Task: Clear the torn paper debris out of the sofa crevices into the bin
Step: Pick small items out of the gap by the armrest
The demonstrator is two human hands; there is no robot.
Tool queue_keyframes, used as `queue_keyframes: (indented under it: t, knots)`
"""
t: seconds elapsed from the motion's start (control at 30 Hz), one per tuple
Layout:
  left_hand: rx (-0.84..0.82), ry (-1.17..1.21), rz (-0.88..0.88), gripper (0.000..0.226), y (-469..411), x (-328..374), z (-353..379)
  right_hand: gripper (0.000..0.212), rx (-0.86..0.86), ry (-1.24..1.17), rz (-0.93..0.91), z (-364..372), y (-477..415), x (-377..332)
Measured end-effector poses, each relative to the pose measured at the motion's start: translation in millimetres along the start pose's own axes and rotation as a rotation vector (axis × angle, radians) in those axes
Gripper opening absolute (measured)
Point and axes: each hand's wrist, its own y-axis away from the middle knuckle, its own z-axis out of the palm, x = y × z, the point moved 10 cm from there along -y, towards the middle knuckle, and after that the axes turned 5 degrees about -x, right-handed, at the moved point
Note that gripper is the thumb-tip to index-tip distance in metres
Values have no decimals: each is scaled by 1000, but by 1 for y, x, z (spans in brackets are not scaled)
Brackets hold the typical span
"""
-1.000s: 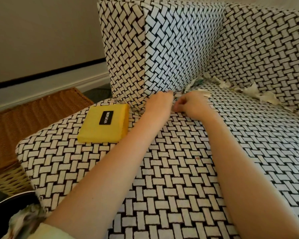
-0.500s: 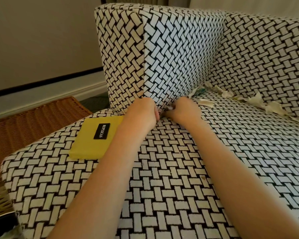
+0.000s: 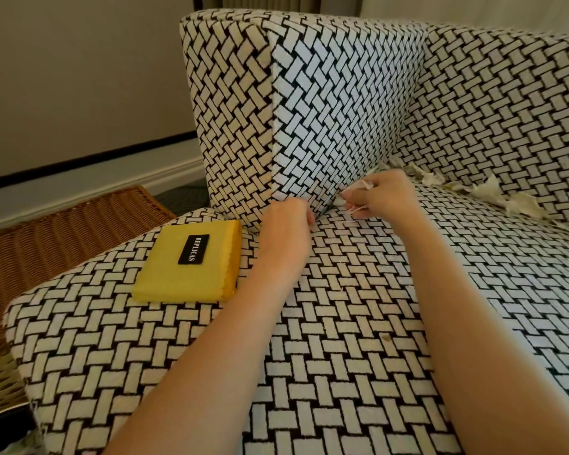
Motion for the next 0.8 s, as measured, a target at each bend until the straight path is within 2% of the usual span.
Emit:
queue_keyframes:
  t: [0.07,0.13,0.2,0.23,0.3,0.4,0.47,0.57,0.7,0.8]
  knots:
    - [30,-54,29,24,0,3,0,10,-10,-54,-1,-5,1,-1]
    - [28,-69,50,26,1,6,1,7,-56,-68,-1,-3,3,-2]
    - [49,21,67,25,4,9,-5,9,-125,-43,14,2,5,-2]
    - [78,143,57,24,6,10,-12,12,-152,-37,19,5,6,-2]
    - [80,559,-53,23,9,5,-18,14,-175,-54,32,7,7,-1]
    - [-154,1503,-442,31,26,9,24,15,-196,-133,26,3,9,-9]
    - [-271,1833,-645,37,38,22,48,15,-241,-201,-3,2,13,-21]
    - [-306,2045,-767,37,42,26,55,16,-392,-121,-27,19,26,-39]
    - [-390,2125,-786,29,45,29,48,28,-554,406,-86,47,41,-49]
    - [-372,2096,-806,26,47,26,51,41,-501,353,-108,42,39,-56]
